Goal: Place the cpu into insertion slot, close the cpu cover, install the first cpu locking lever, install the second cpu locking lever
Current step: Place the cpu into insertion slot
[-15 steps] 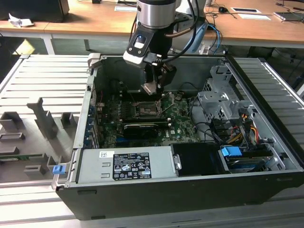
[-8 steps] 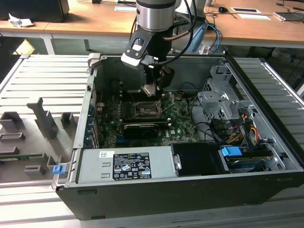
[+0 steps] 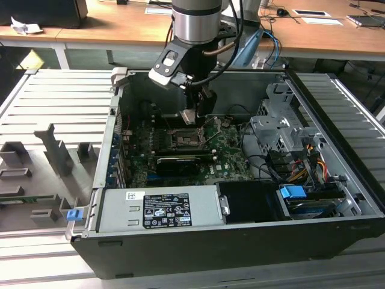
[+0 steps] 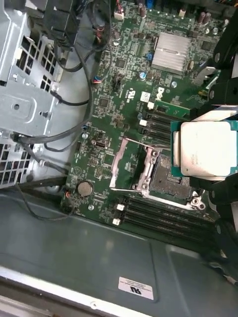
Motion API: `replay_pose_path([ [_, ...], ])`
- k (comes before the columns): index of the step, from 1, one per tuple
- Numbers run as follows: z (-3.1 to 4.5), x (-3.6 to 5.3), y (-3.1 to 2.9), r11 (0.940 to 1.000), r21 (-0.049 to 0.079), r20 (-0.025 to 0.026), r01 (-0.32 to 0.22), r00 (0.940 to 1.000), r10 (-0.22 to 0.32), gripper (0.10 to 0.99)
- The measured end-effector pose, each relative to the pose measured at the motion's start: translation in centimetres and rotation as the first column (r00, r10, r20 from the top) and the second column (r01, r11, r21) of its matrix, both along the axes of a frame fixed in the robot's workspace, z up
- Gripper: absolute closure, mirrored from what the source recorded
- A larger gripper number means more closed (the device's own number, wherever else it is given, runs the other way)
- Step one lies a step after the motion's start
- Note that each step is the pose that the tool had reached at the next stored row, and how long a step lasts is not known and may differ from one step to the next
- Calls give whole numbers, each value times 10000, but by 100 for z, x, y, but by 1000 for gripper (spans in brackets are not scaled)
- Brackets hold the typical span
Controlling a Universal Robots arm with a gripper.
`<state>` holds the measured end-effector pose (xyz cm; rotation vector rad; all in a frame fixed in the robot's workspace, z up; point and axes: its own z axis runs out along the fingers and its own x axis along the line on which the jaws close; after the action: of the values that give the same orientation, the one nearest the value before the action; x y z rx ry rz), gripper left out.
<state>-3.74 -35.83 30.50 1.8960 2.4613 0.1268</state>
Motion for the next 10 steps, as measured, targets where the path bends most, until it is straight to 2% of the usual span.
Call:
replay_pose_path([
  [2,-39,-2,0,9995,1,0,311,9995,-311,561],
  [4,-96,-2,0,9943,1,-1,1067,9943,-1067,561],
  [5,-108,-2,0,9919,0,-1,1273,9919,-1273,561],
  [7,-119,-2,0,9890,-2,-2,1481,9890,-1481,561],
  [10,-145,-2,1,9888,0,-1,1491,9888,-1491,561],
])
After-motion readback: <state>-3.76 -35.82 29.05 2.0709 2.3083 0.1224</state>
